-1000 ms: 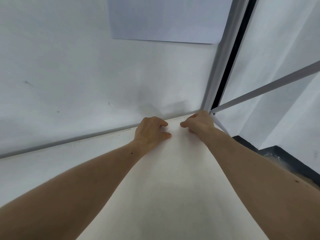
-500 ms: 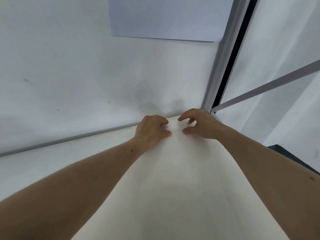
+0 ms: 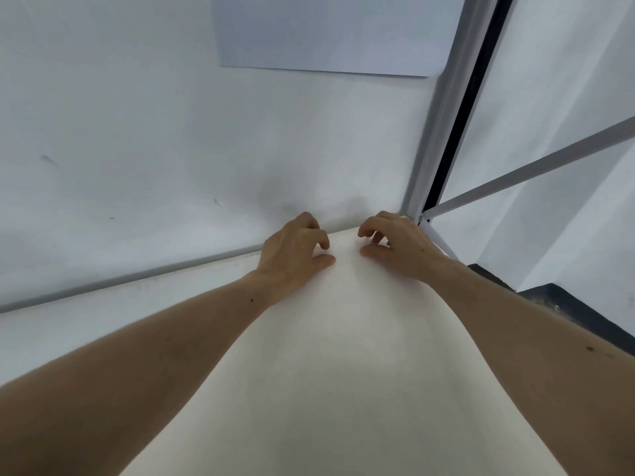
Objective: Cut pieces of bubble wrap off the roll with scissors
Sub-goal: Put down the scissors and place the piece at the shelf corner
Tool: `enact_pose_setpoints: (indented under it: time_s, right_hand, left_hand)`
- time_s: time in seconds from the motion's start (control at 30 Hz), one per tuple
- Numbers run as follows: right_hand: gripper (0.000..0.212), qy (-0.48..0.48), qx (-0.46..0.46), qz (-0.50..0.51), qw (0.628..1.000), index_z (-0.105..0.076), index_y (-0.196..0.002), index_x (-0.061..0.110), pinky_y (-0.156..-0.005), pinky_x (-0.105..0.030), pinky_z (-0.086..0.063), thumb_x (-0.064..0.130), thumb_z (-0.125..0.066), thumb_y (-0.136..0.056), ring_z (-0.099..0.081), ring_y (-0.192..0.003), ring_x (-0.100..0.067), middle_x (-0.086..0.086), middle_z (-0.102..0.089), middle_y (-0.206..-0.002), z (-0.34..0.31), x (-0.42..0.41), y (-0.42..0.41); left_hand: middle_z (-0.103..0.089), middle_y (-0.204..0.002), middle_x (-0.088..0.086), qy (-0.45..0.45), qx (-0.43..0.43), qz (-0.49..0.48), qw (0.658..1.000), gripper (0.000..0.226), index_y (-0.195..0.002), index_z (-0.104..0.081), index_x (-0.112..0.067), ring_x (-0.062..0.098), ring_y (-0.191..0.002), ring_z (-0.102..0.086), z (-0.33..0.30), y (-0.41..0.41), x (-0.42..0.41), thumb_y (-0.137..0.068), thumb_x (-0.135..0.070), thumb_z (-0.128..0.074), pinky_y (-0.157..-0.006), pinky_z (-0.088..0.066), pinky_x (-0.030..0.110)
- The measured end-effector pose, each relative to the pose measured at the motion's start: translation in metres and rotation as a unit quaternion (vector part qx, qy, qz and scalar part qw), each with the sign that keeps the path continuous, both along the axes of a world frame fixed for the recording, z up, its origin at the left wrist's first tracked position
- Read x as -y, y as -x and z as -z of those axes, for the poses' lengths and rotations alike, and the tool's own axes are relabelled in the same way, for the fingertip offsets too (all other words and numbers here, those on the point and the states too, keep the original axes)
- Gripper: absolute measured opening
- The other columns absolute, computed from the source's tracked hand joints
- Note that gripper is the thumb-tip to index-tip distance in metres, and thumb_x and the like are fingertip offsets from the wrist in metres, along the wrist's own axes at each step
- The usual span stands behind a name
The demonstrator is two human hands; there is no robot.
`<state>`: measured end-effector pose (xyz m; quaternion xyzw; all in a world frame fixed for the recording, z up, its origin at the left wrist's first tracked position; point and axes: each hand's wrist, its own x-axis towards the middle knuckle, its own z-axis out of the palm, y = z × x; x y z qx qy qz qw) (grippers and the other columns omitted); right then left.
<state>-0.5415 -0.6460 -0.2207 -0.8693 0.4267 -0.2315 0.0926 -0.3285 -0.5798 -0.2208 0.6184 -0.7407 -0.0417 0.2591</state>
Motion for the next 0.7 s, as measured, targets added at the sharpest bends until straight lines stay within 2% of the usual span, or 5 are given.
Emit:
enact_pose_setpoints:
  time_s: [0.07,0.17,0.37,0.53,0.7]
  right_hand:
    - [0.010,0.010,0.002,0.006,1.000,-0.068,-0.093,0.018,-0.079,-0.040,-0.054,0.020,-0.073,-0.084,-0.064,-0.083,-0.012,0.005,-0.062,-0.100,0.0010,0.0004,-0.0015]
    - [0.020,-0.007,0.012,0.002,1.000,-0.072,-0.096,0.015,-0.080,-0.030,-0.053,0.025,-0.078,-0.080,-0.064,-0.084,-0.012,0.004,-0.062,-0.102,0.0001,0.0008,-0.0021]
    - [0.014,0.019,0.003,-0.011,1.000,-0.072,-0.098,0.007,-0.081,-0.037,-0.054,0.005,-0.067,-0.085,-0.061,-0.079,-0.010,-0.001,-0.064,-0.105,0.0030,0.0052,0.0013]
    - [0.013,0.028,-0.011,0.006,1.000,-0.072,-0.098,0.014,-0.080,-0.040,-0.053,0.014,-0.071,-0.085,-0.062,-0.085,-0.009,0.005,-0.063,-0.108,0.0045,0.0067,0.0038]
    - [0.014,0.053,-0.025,0.015,0.998,-0.072,-0.099,0.016,-0.083,-0.033,-0.045,0.019,-0.073,-0.085,-0.061,-0.088,-0.017,0.005,-0.061,-0.116,0.0010,0.0059,0.0051]
  left_hand:
    - [-0.057,-0.109,-0.007,-0.001,0.023,-0.012,1.000,0.022,-0.100,-0.071,-0.023,0.015,-0.104,-0.053,-0.0018,-0.0016,0.0011,-0.085,-0.039,-0.069,-0.076,-0.043,0.031]
    - [-0.059,-0.107,-0.004,-0.002,0.028,-0.028,0.999,0.025,-0.103,-0.069,-0.021,0.017,-0.103,-0.055,-0.0037,-0.0016,0.0034,-0.086,-0.039,-0.067,-0.076,-0.042,0.030]
    - [-0.060,-0.109,-0.008,0.003,0.008,-0.036,0.999,0.024,-0.101,-0.069,-0.022,0.015,-0.099,-0.059,-0.0015,-0.0054,0.0013,-0.085,-0.039,-0.067,-0.077,-0.045,0.031]
    - [-0.061,-0.110,-0.009,0.003,0.005,-0.045,0.999,0.026,-0.105,-0.070,-0.024,0.015,-0.100,-0.059,-0.0015,-0.0076,0.0011,-0.084,-0.039,-0.068,-0.075,-0.042,0.029]
    - [-0.061,-0.109,-0.010,-0.013,-0.012,-0.066,0.998,0.027,-0.102,-0.069,-0.026,0.014,-0.101,-0.059,-0.0042,-0.0064,0.0013,-0.079,-0.041,-0.072,-0.074,-0.040,0.028]
